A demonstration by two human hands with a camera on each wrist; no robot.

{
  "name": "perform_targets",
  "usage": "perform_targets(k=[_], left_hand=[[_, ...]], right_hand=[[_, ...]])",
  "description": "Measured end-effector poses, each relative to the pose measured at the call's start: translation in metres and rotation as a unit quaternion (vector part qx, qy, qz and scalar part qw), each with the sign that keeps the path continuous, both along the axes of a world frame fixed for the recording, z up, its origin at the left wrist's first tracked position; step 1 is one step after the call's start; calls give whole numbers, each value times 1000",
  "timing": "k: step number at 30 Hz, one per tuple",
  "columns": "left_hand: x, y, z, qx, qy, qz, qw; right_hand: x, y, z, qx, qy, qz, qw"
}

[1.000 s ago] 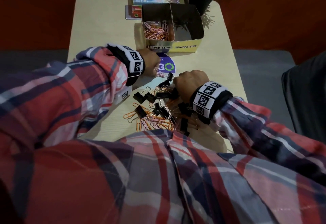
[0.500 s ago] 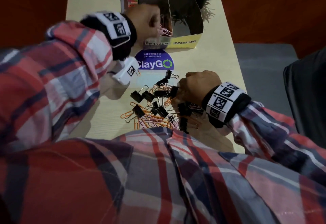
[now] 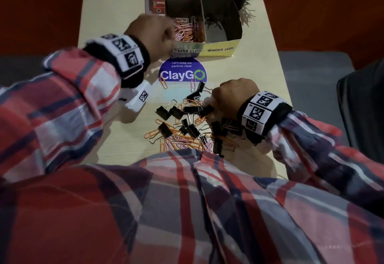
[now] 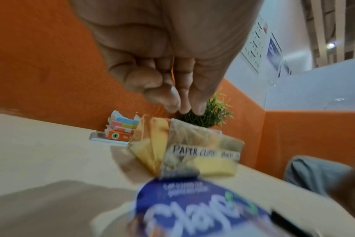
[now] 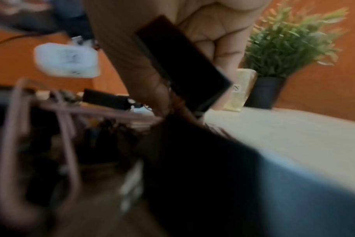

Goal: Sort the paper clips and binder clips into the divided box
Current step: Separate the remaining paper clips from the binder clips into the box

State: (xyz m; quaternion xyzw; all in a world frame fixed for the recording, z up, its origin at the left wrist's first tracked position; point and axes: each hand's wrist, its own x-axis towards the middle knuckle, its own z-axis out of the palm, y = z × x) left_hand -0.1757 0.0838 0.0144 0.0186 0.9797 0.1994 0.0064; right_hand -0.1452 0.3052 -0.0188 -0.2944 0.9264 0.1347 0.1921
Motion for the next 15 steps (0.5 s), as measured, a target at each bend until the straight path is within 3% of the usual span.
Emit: perform_targets(k=[5,11,15], left_hand=[[34,-9,-35,-124,-149,-90,977],[27,6,-45,-100,-132,-160,973],[15,28,-41,-118,-112,-243,956]], right_hand=[[-12,14,4,-98,-39,-124,987],[-23,25,3,-210,-84,-198,954],[-38,21,20,-336,-108,-248,902]])
